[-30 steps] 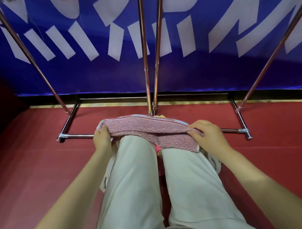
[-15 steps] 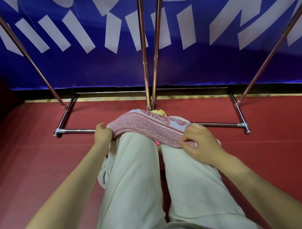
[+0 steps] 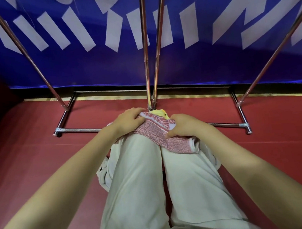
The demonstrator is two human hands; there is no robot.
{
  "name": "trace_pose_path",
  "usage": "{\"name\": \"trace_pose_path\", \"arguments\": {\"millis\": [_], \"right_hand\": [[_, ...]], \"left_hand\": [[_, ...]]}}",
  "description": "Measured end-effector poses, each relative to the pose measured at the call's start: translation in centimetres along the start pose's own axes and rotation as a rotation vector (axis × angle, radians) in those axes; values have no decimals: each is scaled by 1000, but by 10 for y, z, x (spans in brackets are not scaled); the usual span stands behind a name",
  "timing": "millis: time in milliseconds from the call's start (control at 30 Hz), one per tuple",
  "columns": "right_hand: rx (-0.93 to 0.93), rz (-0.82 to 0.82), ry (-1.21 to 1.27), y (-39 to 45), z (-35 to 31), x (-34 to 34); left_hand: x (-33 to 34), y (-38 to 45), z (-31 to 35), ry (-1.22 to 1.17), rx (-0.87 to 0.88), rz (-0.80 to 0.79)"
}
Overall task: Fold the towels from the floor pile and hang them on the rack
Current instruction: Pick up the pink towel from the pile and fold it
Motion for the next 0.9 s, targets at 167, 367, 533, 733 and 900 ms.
{"name": "trace_pose_path", "arguments": {"millis": [167, 367, 533, 733, 900], "right_hand": [[10, -18, 367, 10, -1, -19], [-88, 112, 504, 25, -16, -83], [-246, -24, 515, 29, -51, -128], [-284, 155, 1071, 39, -102, -191], [-345, 406, 1159, 48, -130, -244]], "left_hand": [[-22, 5, 2, -1, 46, -115], [-61, 6, -1, -198, -15, -136], [-136, 20, 66, -369, 144, 50], [-241, 40, 130, -342, 278, 190], [-305, 52, 131, -210, 310, 228]]}}
Point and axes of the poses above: each hand's wrist, its own y-axis towards the middle knuckle, its own x-axis out of the palm, z = x × y, the point moved 6 cm from there along y, towards the middle knuckle, and after that the axes turned 10 degrees about z, right-handed, at the moved point
